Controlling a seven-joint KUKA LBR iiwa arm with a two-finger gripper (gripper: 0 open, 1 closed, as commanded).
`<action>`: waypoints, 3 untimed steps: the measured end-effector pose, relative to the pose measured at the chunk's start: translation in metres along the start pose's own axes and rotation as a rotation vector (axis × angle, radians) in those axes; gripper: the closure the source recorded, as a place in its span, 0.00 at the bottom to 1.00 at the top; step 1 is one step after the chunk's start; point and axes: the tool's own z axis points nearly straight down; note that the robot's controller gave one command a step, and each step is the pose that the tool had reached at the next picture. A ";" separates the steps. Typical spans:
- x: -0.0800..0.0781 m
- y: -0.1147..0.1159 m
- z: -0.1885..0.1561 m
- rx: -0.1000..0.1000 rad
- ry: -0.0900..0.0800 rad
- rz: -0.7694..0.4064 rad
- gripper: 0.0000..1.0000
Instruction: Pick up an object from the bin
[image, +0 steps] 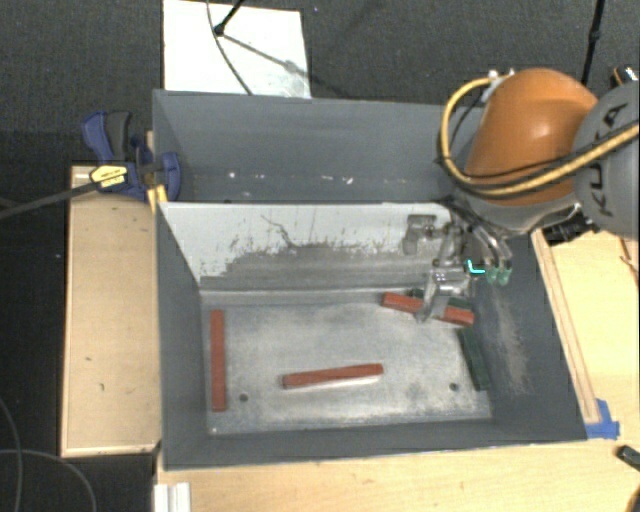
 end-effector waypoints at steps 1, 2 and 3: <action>0.069 0.065 0.158 -0.001 0.000 -0.515 0.00; 0.097 0.105 0.124 -0.001 -0.004 -0.526 0.00; 0.080 0.078 0.125 0.002 -0.009 -0.533 0.00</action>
Offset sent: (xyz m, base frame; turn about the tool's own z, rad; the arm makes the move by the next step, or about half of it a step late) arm -0.0671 0.0648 -0.1554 -0.5144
